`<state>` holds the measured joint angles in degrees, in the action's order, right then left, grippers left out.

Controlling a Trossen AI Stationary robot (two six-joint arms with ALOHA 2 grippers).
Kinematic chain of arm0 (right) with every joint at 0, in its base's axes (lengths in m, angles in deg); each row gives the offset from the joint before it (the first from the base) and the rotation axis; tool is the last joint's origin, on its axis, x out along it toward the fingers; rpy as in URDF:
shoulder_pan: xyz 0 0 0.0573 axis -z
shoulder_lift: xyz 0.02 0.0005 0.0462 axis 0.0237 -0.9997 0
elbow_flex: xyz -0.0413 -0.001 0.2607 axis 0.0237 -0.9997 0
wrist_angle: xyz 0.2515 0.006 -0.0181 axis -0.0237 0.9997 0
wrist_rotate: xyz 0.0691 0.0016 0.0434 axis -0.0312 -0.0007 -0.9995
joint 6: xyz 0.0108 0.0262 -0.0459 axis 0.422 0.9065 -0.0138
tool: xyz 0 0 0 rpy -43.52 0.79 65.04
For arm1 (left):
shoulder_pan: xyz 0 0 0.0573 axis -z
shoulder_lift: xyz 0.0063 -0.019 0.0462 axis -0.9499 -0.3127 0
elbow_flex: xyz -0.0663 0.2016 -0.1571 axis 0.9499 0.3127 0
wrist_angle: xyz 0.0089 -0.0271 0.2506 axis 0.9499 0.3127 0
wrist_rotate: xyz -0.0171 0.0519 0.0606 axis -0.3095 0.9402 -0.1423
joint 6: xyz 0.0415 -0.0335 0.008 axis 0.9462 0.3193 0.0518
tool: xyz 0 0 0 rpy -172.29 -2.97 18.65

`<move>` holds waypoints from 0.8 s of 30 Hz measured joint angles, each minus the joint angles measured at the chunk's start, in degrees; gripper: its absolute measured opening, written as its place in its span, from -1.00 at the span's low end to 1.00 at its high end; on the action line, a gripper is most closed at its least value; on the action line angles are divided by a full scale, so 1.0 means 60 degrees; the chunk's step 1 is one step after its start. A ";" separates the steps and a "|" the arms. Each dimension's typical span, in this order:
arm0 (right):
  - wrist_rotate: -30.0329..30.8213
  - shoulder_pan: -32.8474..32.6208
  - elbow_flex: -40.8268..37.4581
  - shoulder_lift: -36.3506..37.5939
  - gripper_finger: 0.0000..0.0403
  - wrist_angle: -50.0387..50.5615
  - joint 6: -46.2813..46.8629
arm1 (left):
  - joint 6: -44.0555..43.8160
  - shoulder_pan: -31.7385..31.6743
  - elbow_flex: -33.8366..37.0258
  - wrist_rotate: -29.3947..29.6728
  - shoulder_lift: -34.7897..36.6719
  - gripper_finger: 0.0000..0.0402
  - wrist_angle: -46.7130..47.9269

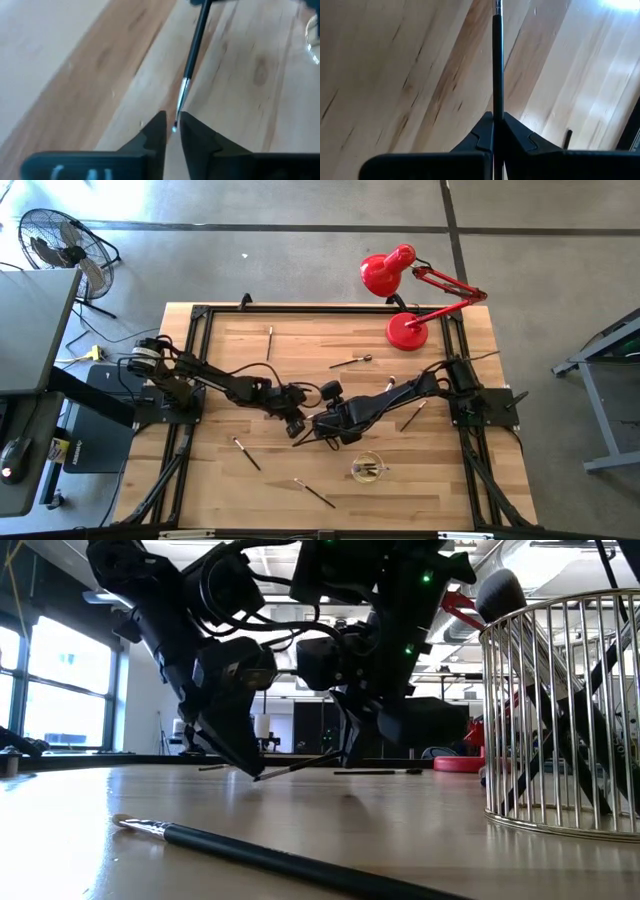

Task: Pick & Place Makeup Brushes
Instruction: Put the eyeshadow brush into the gold makeup holder

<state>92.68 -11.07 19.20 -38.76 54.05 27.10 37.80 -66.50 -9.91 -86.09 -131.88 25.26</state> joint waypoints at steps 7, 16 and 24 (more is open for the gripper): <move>0.0787 0.0007 0.0000 0.0039 -0.95 0.1155 0.0522 | 0.0336 -0.0010 0.0001 0.1163 0.0097 -0.48 0.0078; 0.1363 0.0243 -0.0053 0.1093 -0.94 0.4080 0.3604 | 0.0437 0.0000 0.0010 0.2245 0.0936 -0.46 0.1701; 0.1442 0.0060 -0.2450 0.4756 -0.95 0.3629 0.7195 | 0.0178 0.0011 0.0015 0.2199 0.0930 -0.46 0.2309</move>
<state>101.34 -10.71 4.50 -10.22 75.82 70.27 38.87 -66.43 -9.82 -72.89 -126.30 39.12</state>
